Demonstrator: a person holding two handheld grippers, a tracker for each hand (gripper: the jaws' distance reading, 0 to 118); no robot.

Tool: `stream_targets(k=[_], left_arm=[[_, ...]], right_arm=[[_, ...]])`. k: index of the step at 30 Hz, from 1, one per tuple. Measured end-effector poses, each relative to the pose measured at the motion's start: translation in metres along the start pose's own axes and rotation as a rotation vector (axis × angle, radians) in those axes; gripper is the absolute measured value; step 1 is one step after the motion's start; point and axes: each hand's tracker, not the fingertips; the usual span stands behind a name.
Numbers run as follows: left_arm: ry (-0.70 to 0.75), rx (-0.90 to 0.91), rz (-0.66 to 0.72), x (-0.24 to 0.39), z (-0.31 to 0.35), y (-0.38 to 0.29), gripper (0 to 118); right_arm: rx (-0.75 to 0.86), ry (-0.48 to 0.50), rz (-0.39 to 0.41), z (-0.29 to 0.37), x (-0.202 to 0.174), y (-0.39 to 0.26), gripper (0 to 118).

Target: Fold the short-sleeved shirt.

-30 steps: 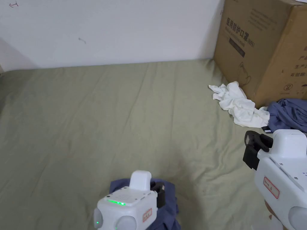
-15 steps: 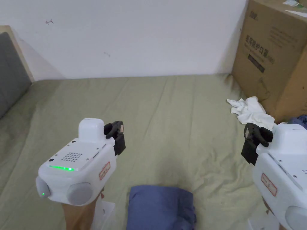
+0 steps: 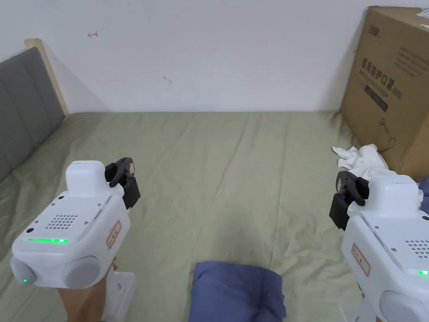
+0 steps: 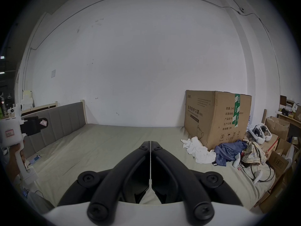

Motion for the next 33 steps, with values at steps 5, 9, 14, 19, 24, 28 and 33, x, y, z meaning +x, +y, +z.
stream_targets(k=[5,9,14,19,24,28,33], left_arm=[[0.014,-0.02,0.006,-0.003,0.002,-0.007,5],[0.018,-0.048,0.014,-0.006,0.002,-0.016,5],[0.029,-0.064,0.019,-0.009,0.003,-0.025,5],[0.037,-0.071,0.017,-0.014,0.002,-0.029,5],[0.037,-0.086,0.03,-0.019,-0.002,-0.033,5],[0.035,-0.106,0.038,-0.022,-0.006,-0.039,6],[0.012,-0.171,0.072,-0.024,-0.014,-0.055,6]], right_arm=[[-0.022,0.026,-0.017,-0.01,-0.007,-0.014,3],[-0.073,0.065,-0.03,-0.025,-0.021,-0.042,3],[-0.168,0.107,-0.04,-0.048,-0.037,-0.096,3],[-0.281,0.135,-0.021,-0.07,-0.051,-0.152,3],[-0.403,0.139,-0.019,-0.088,-0.061,-0.204,3],[-0.476,0.147,-0.001,-0.096,-0.065,-0.24,3],[-0.59,0.133,0.001,-0.099,-0.065,-0.281,3]])
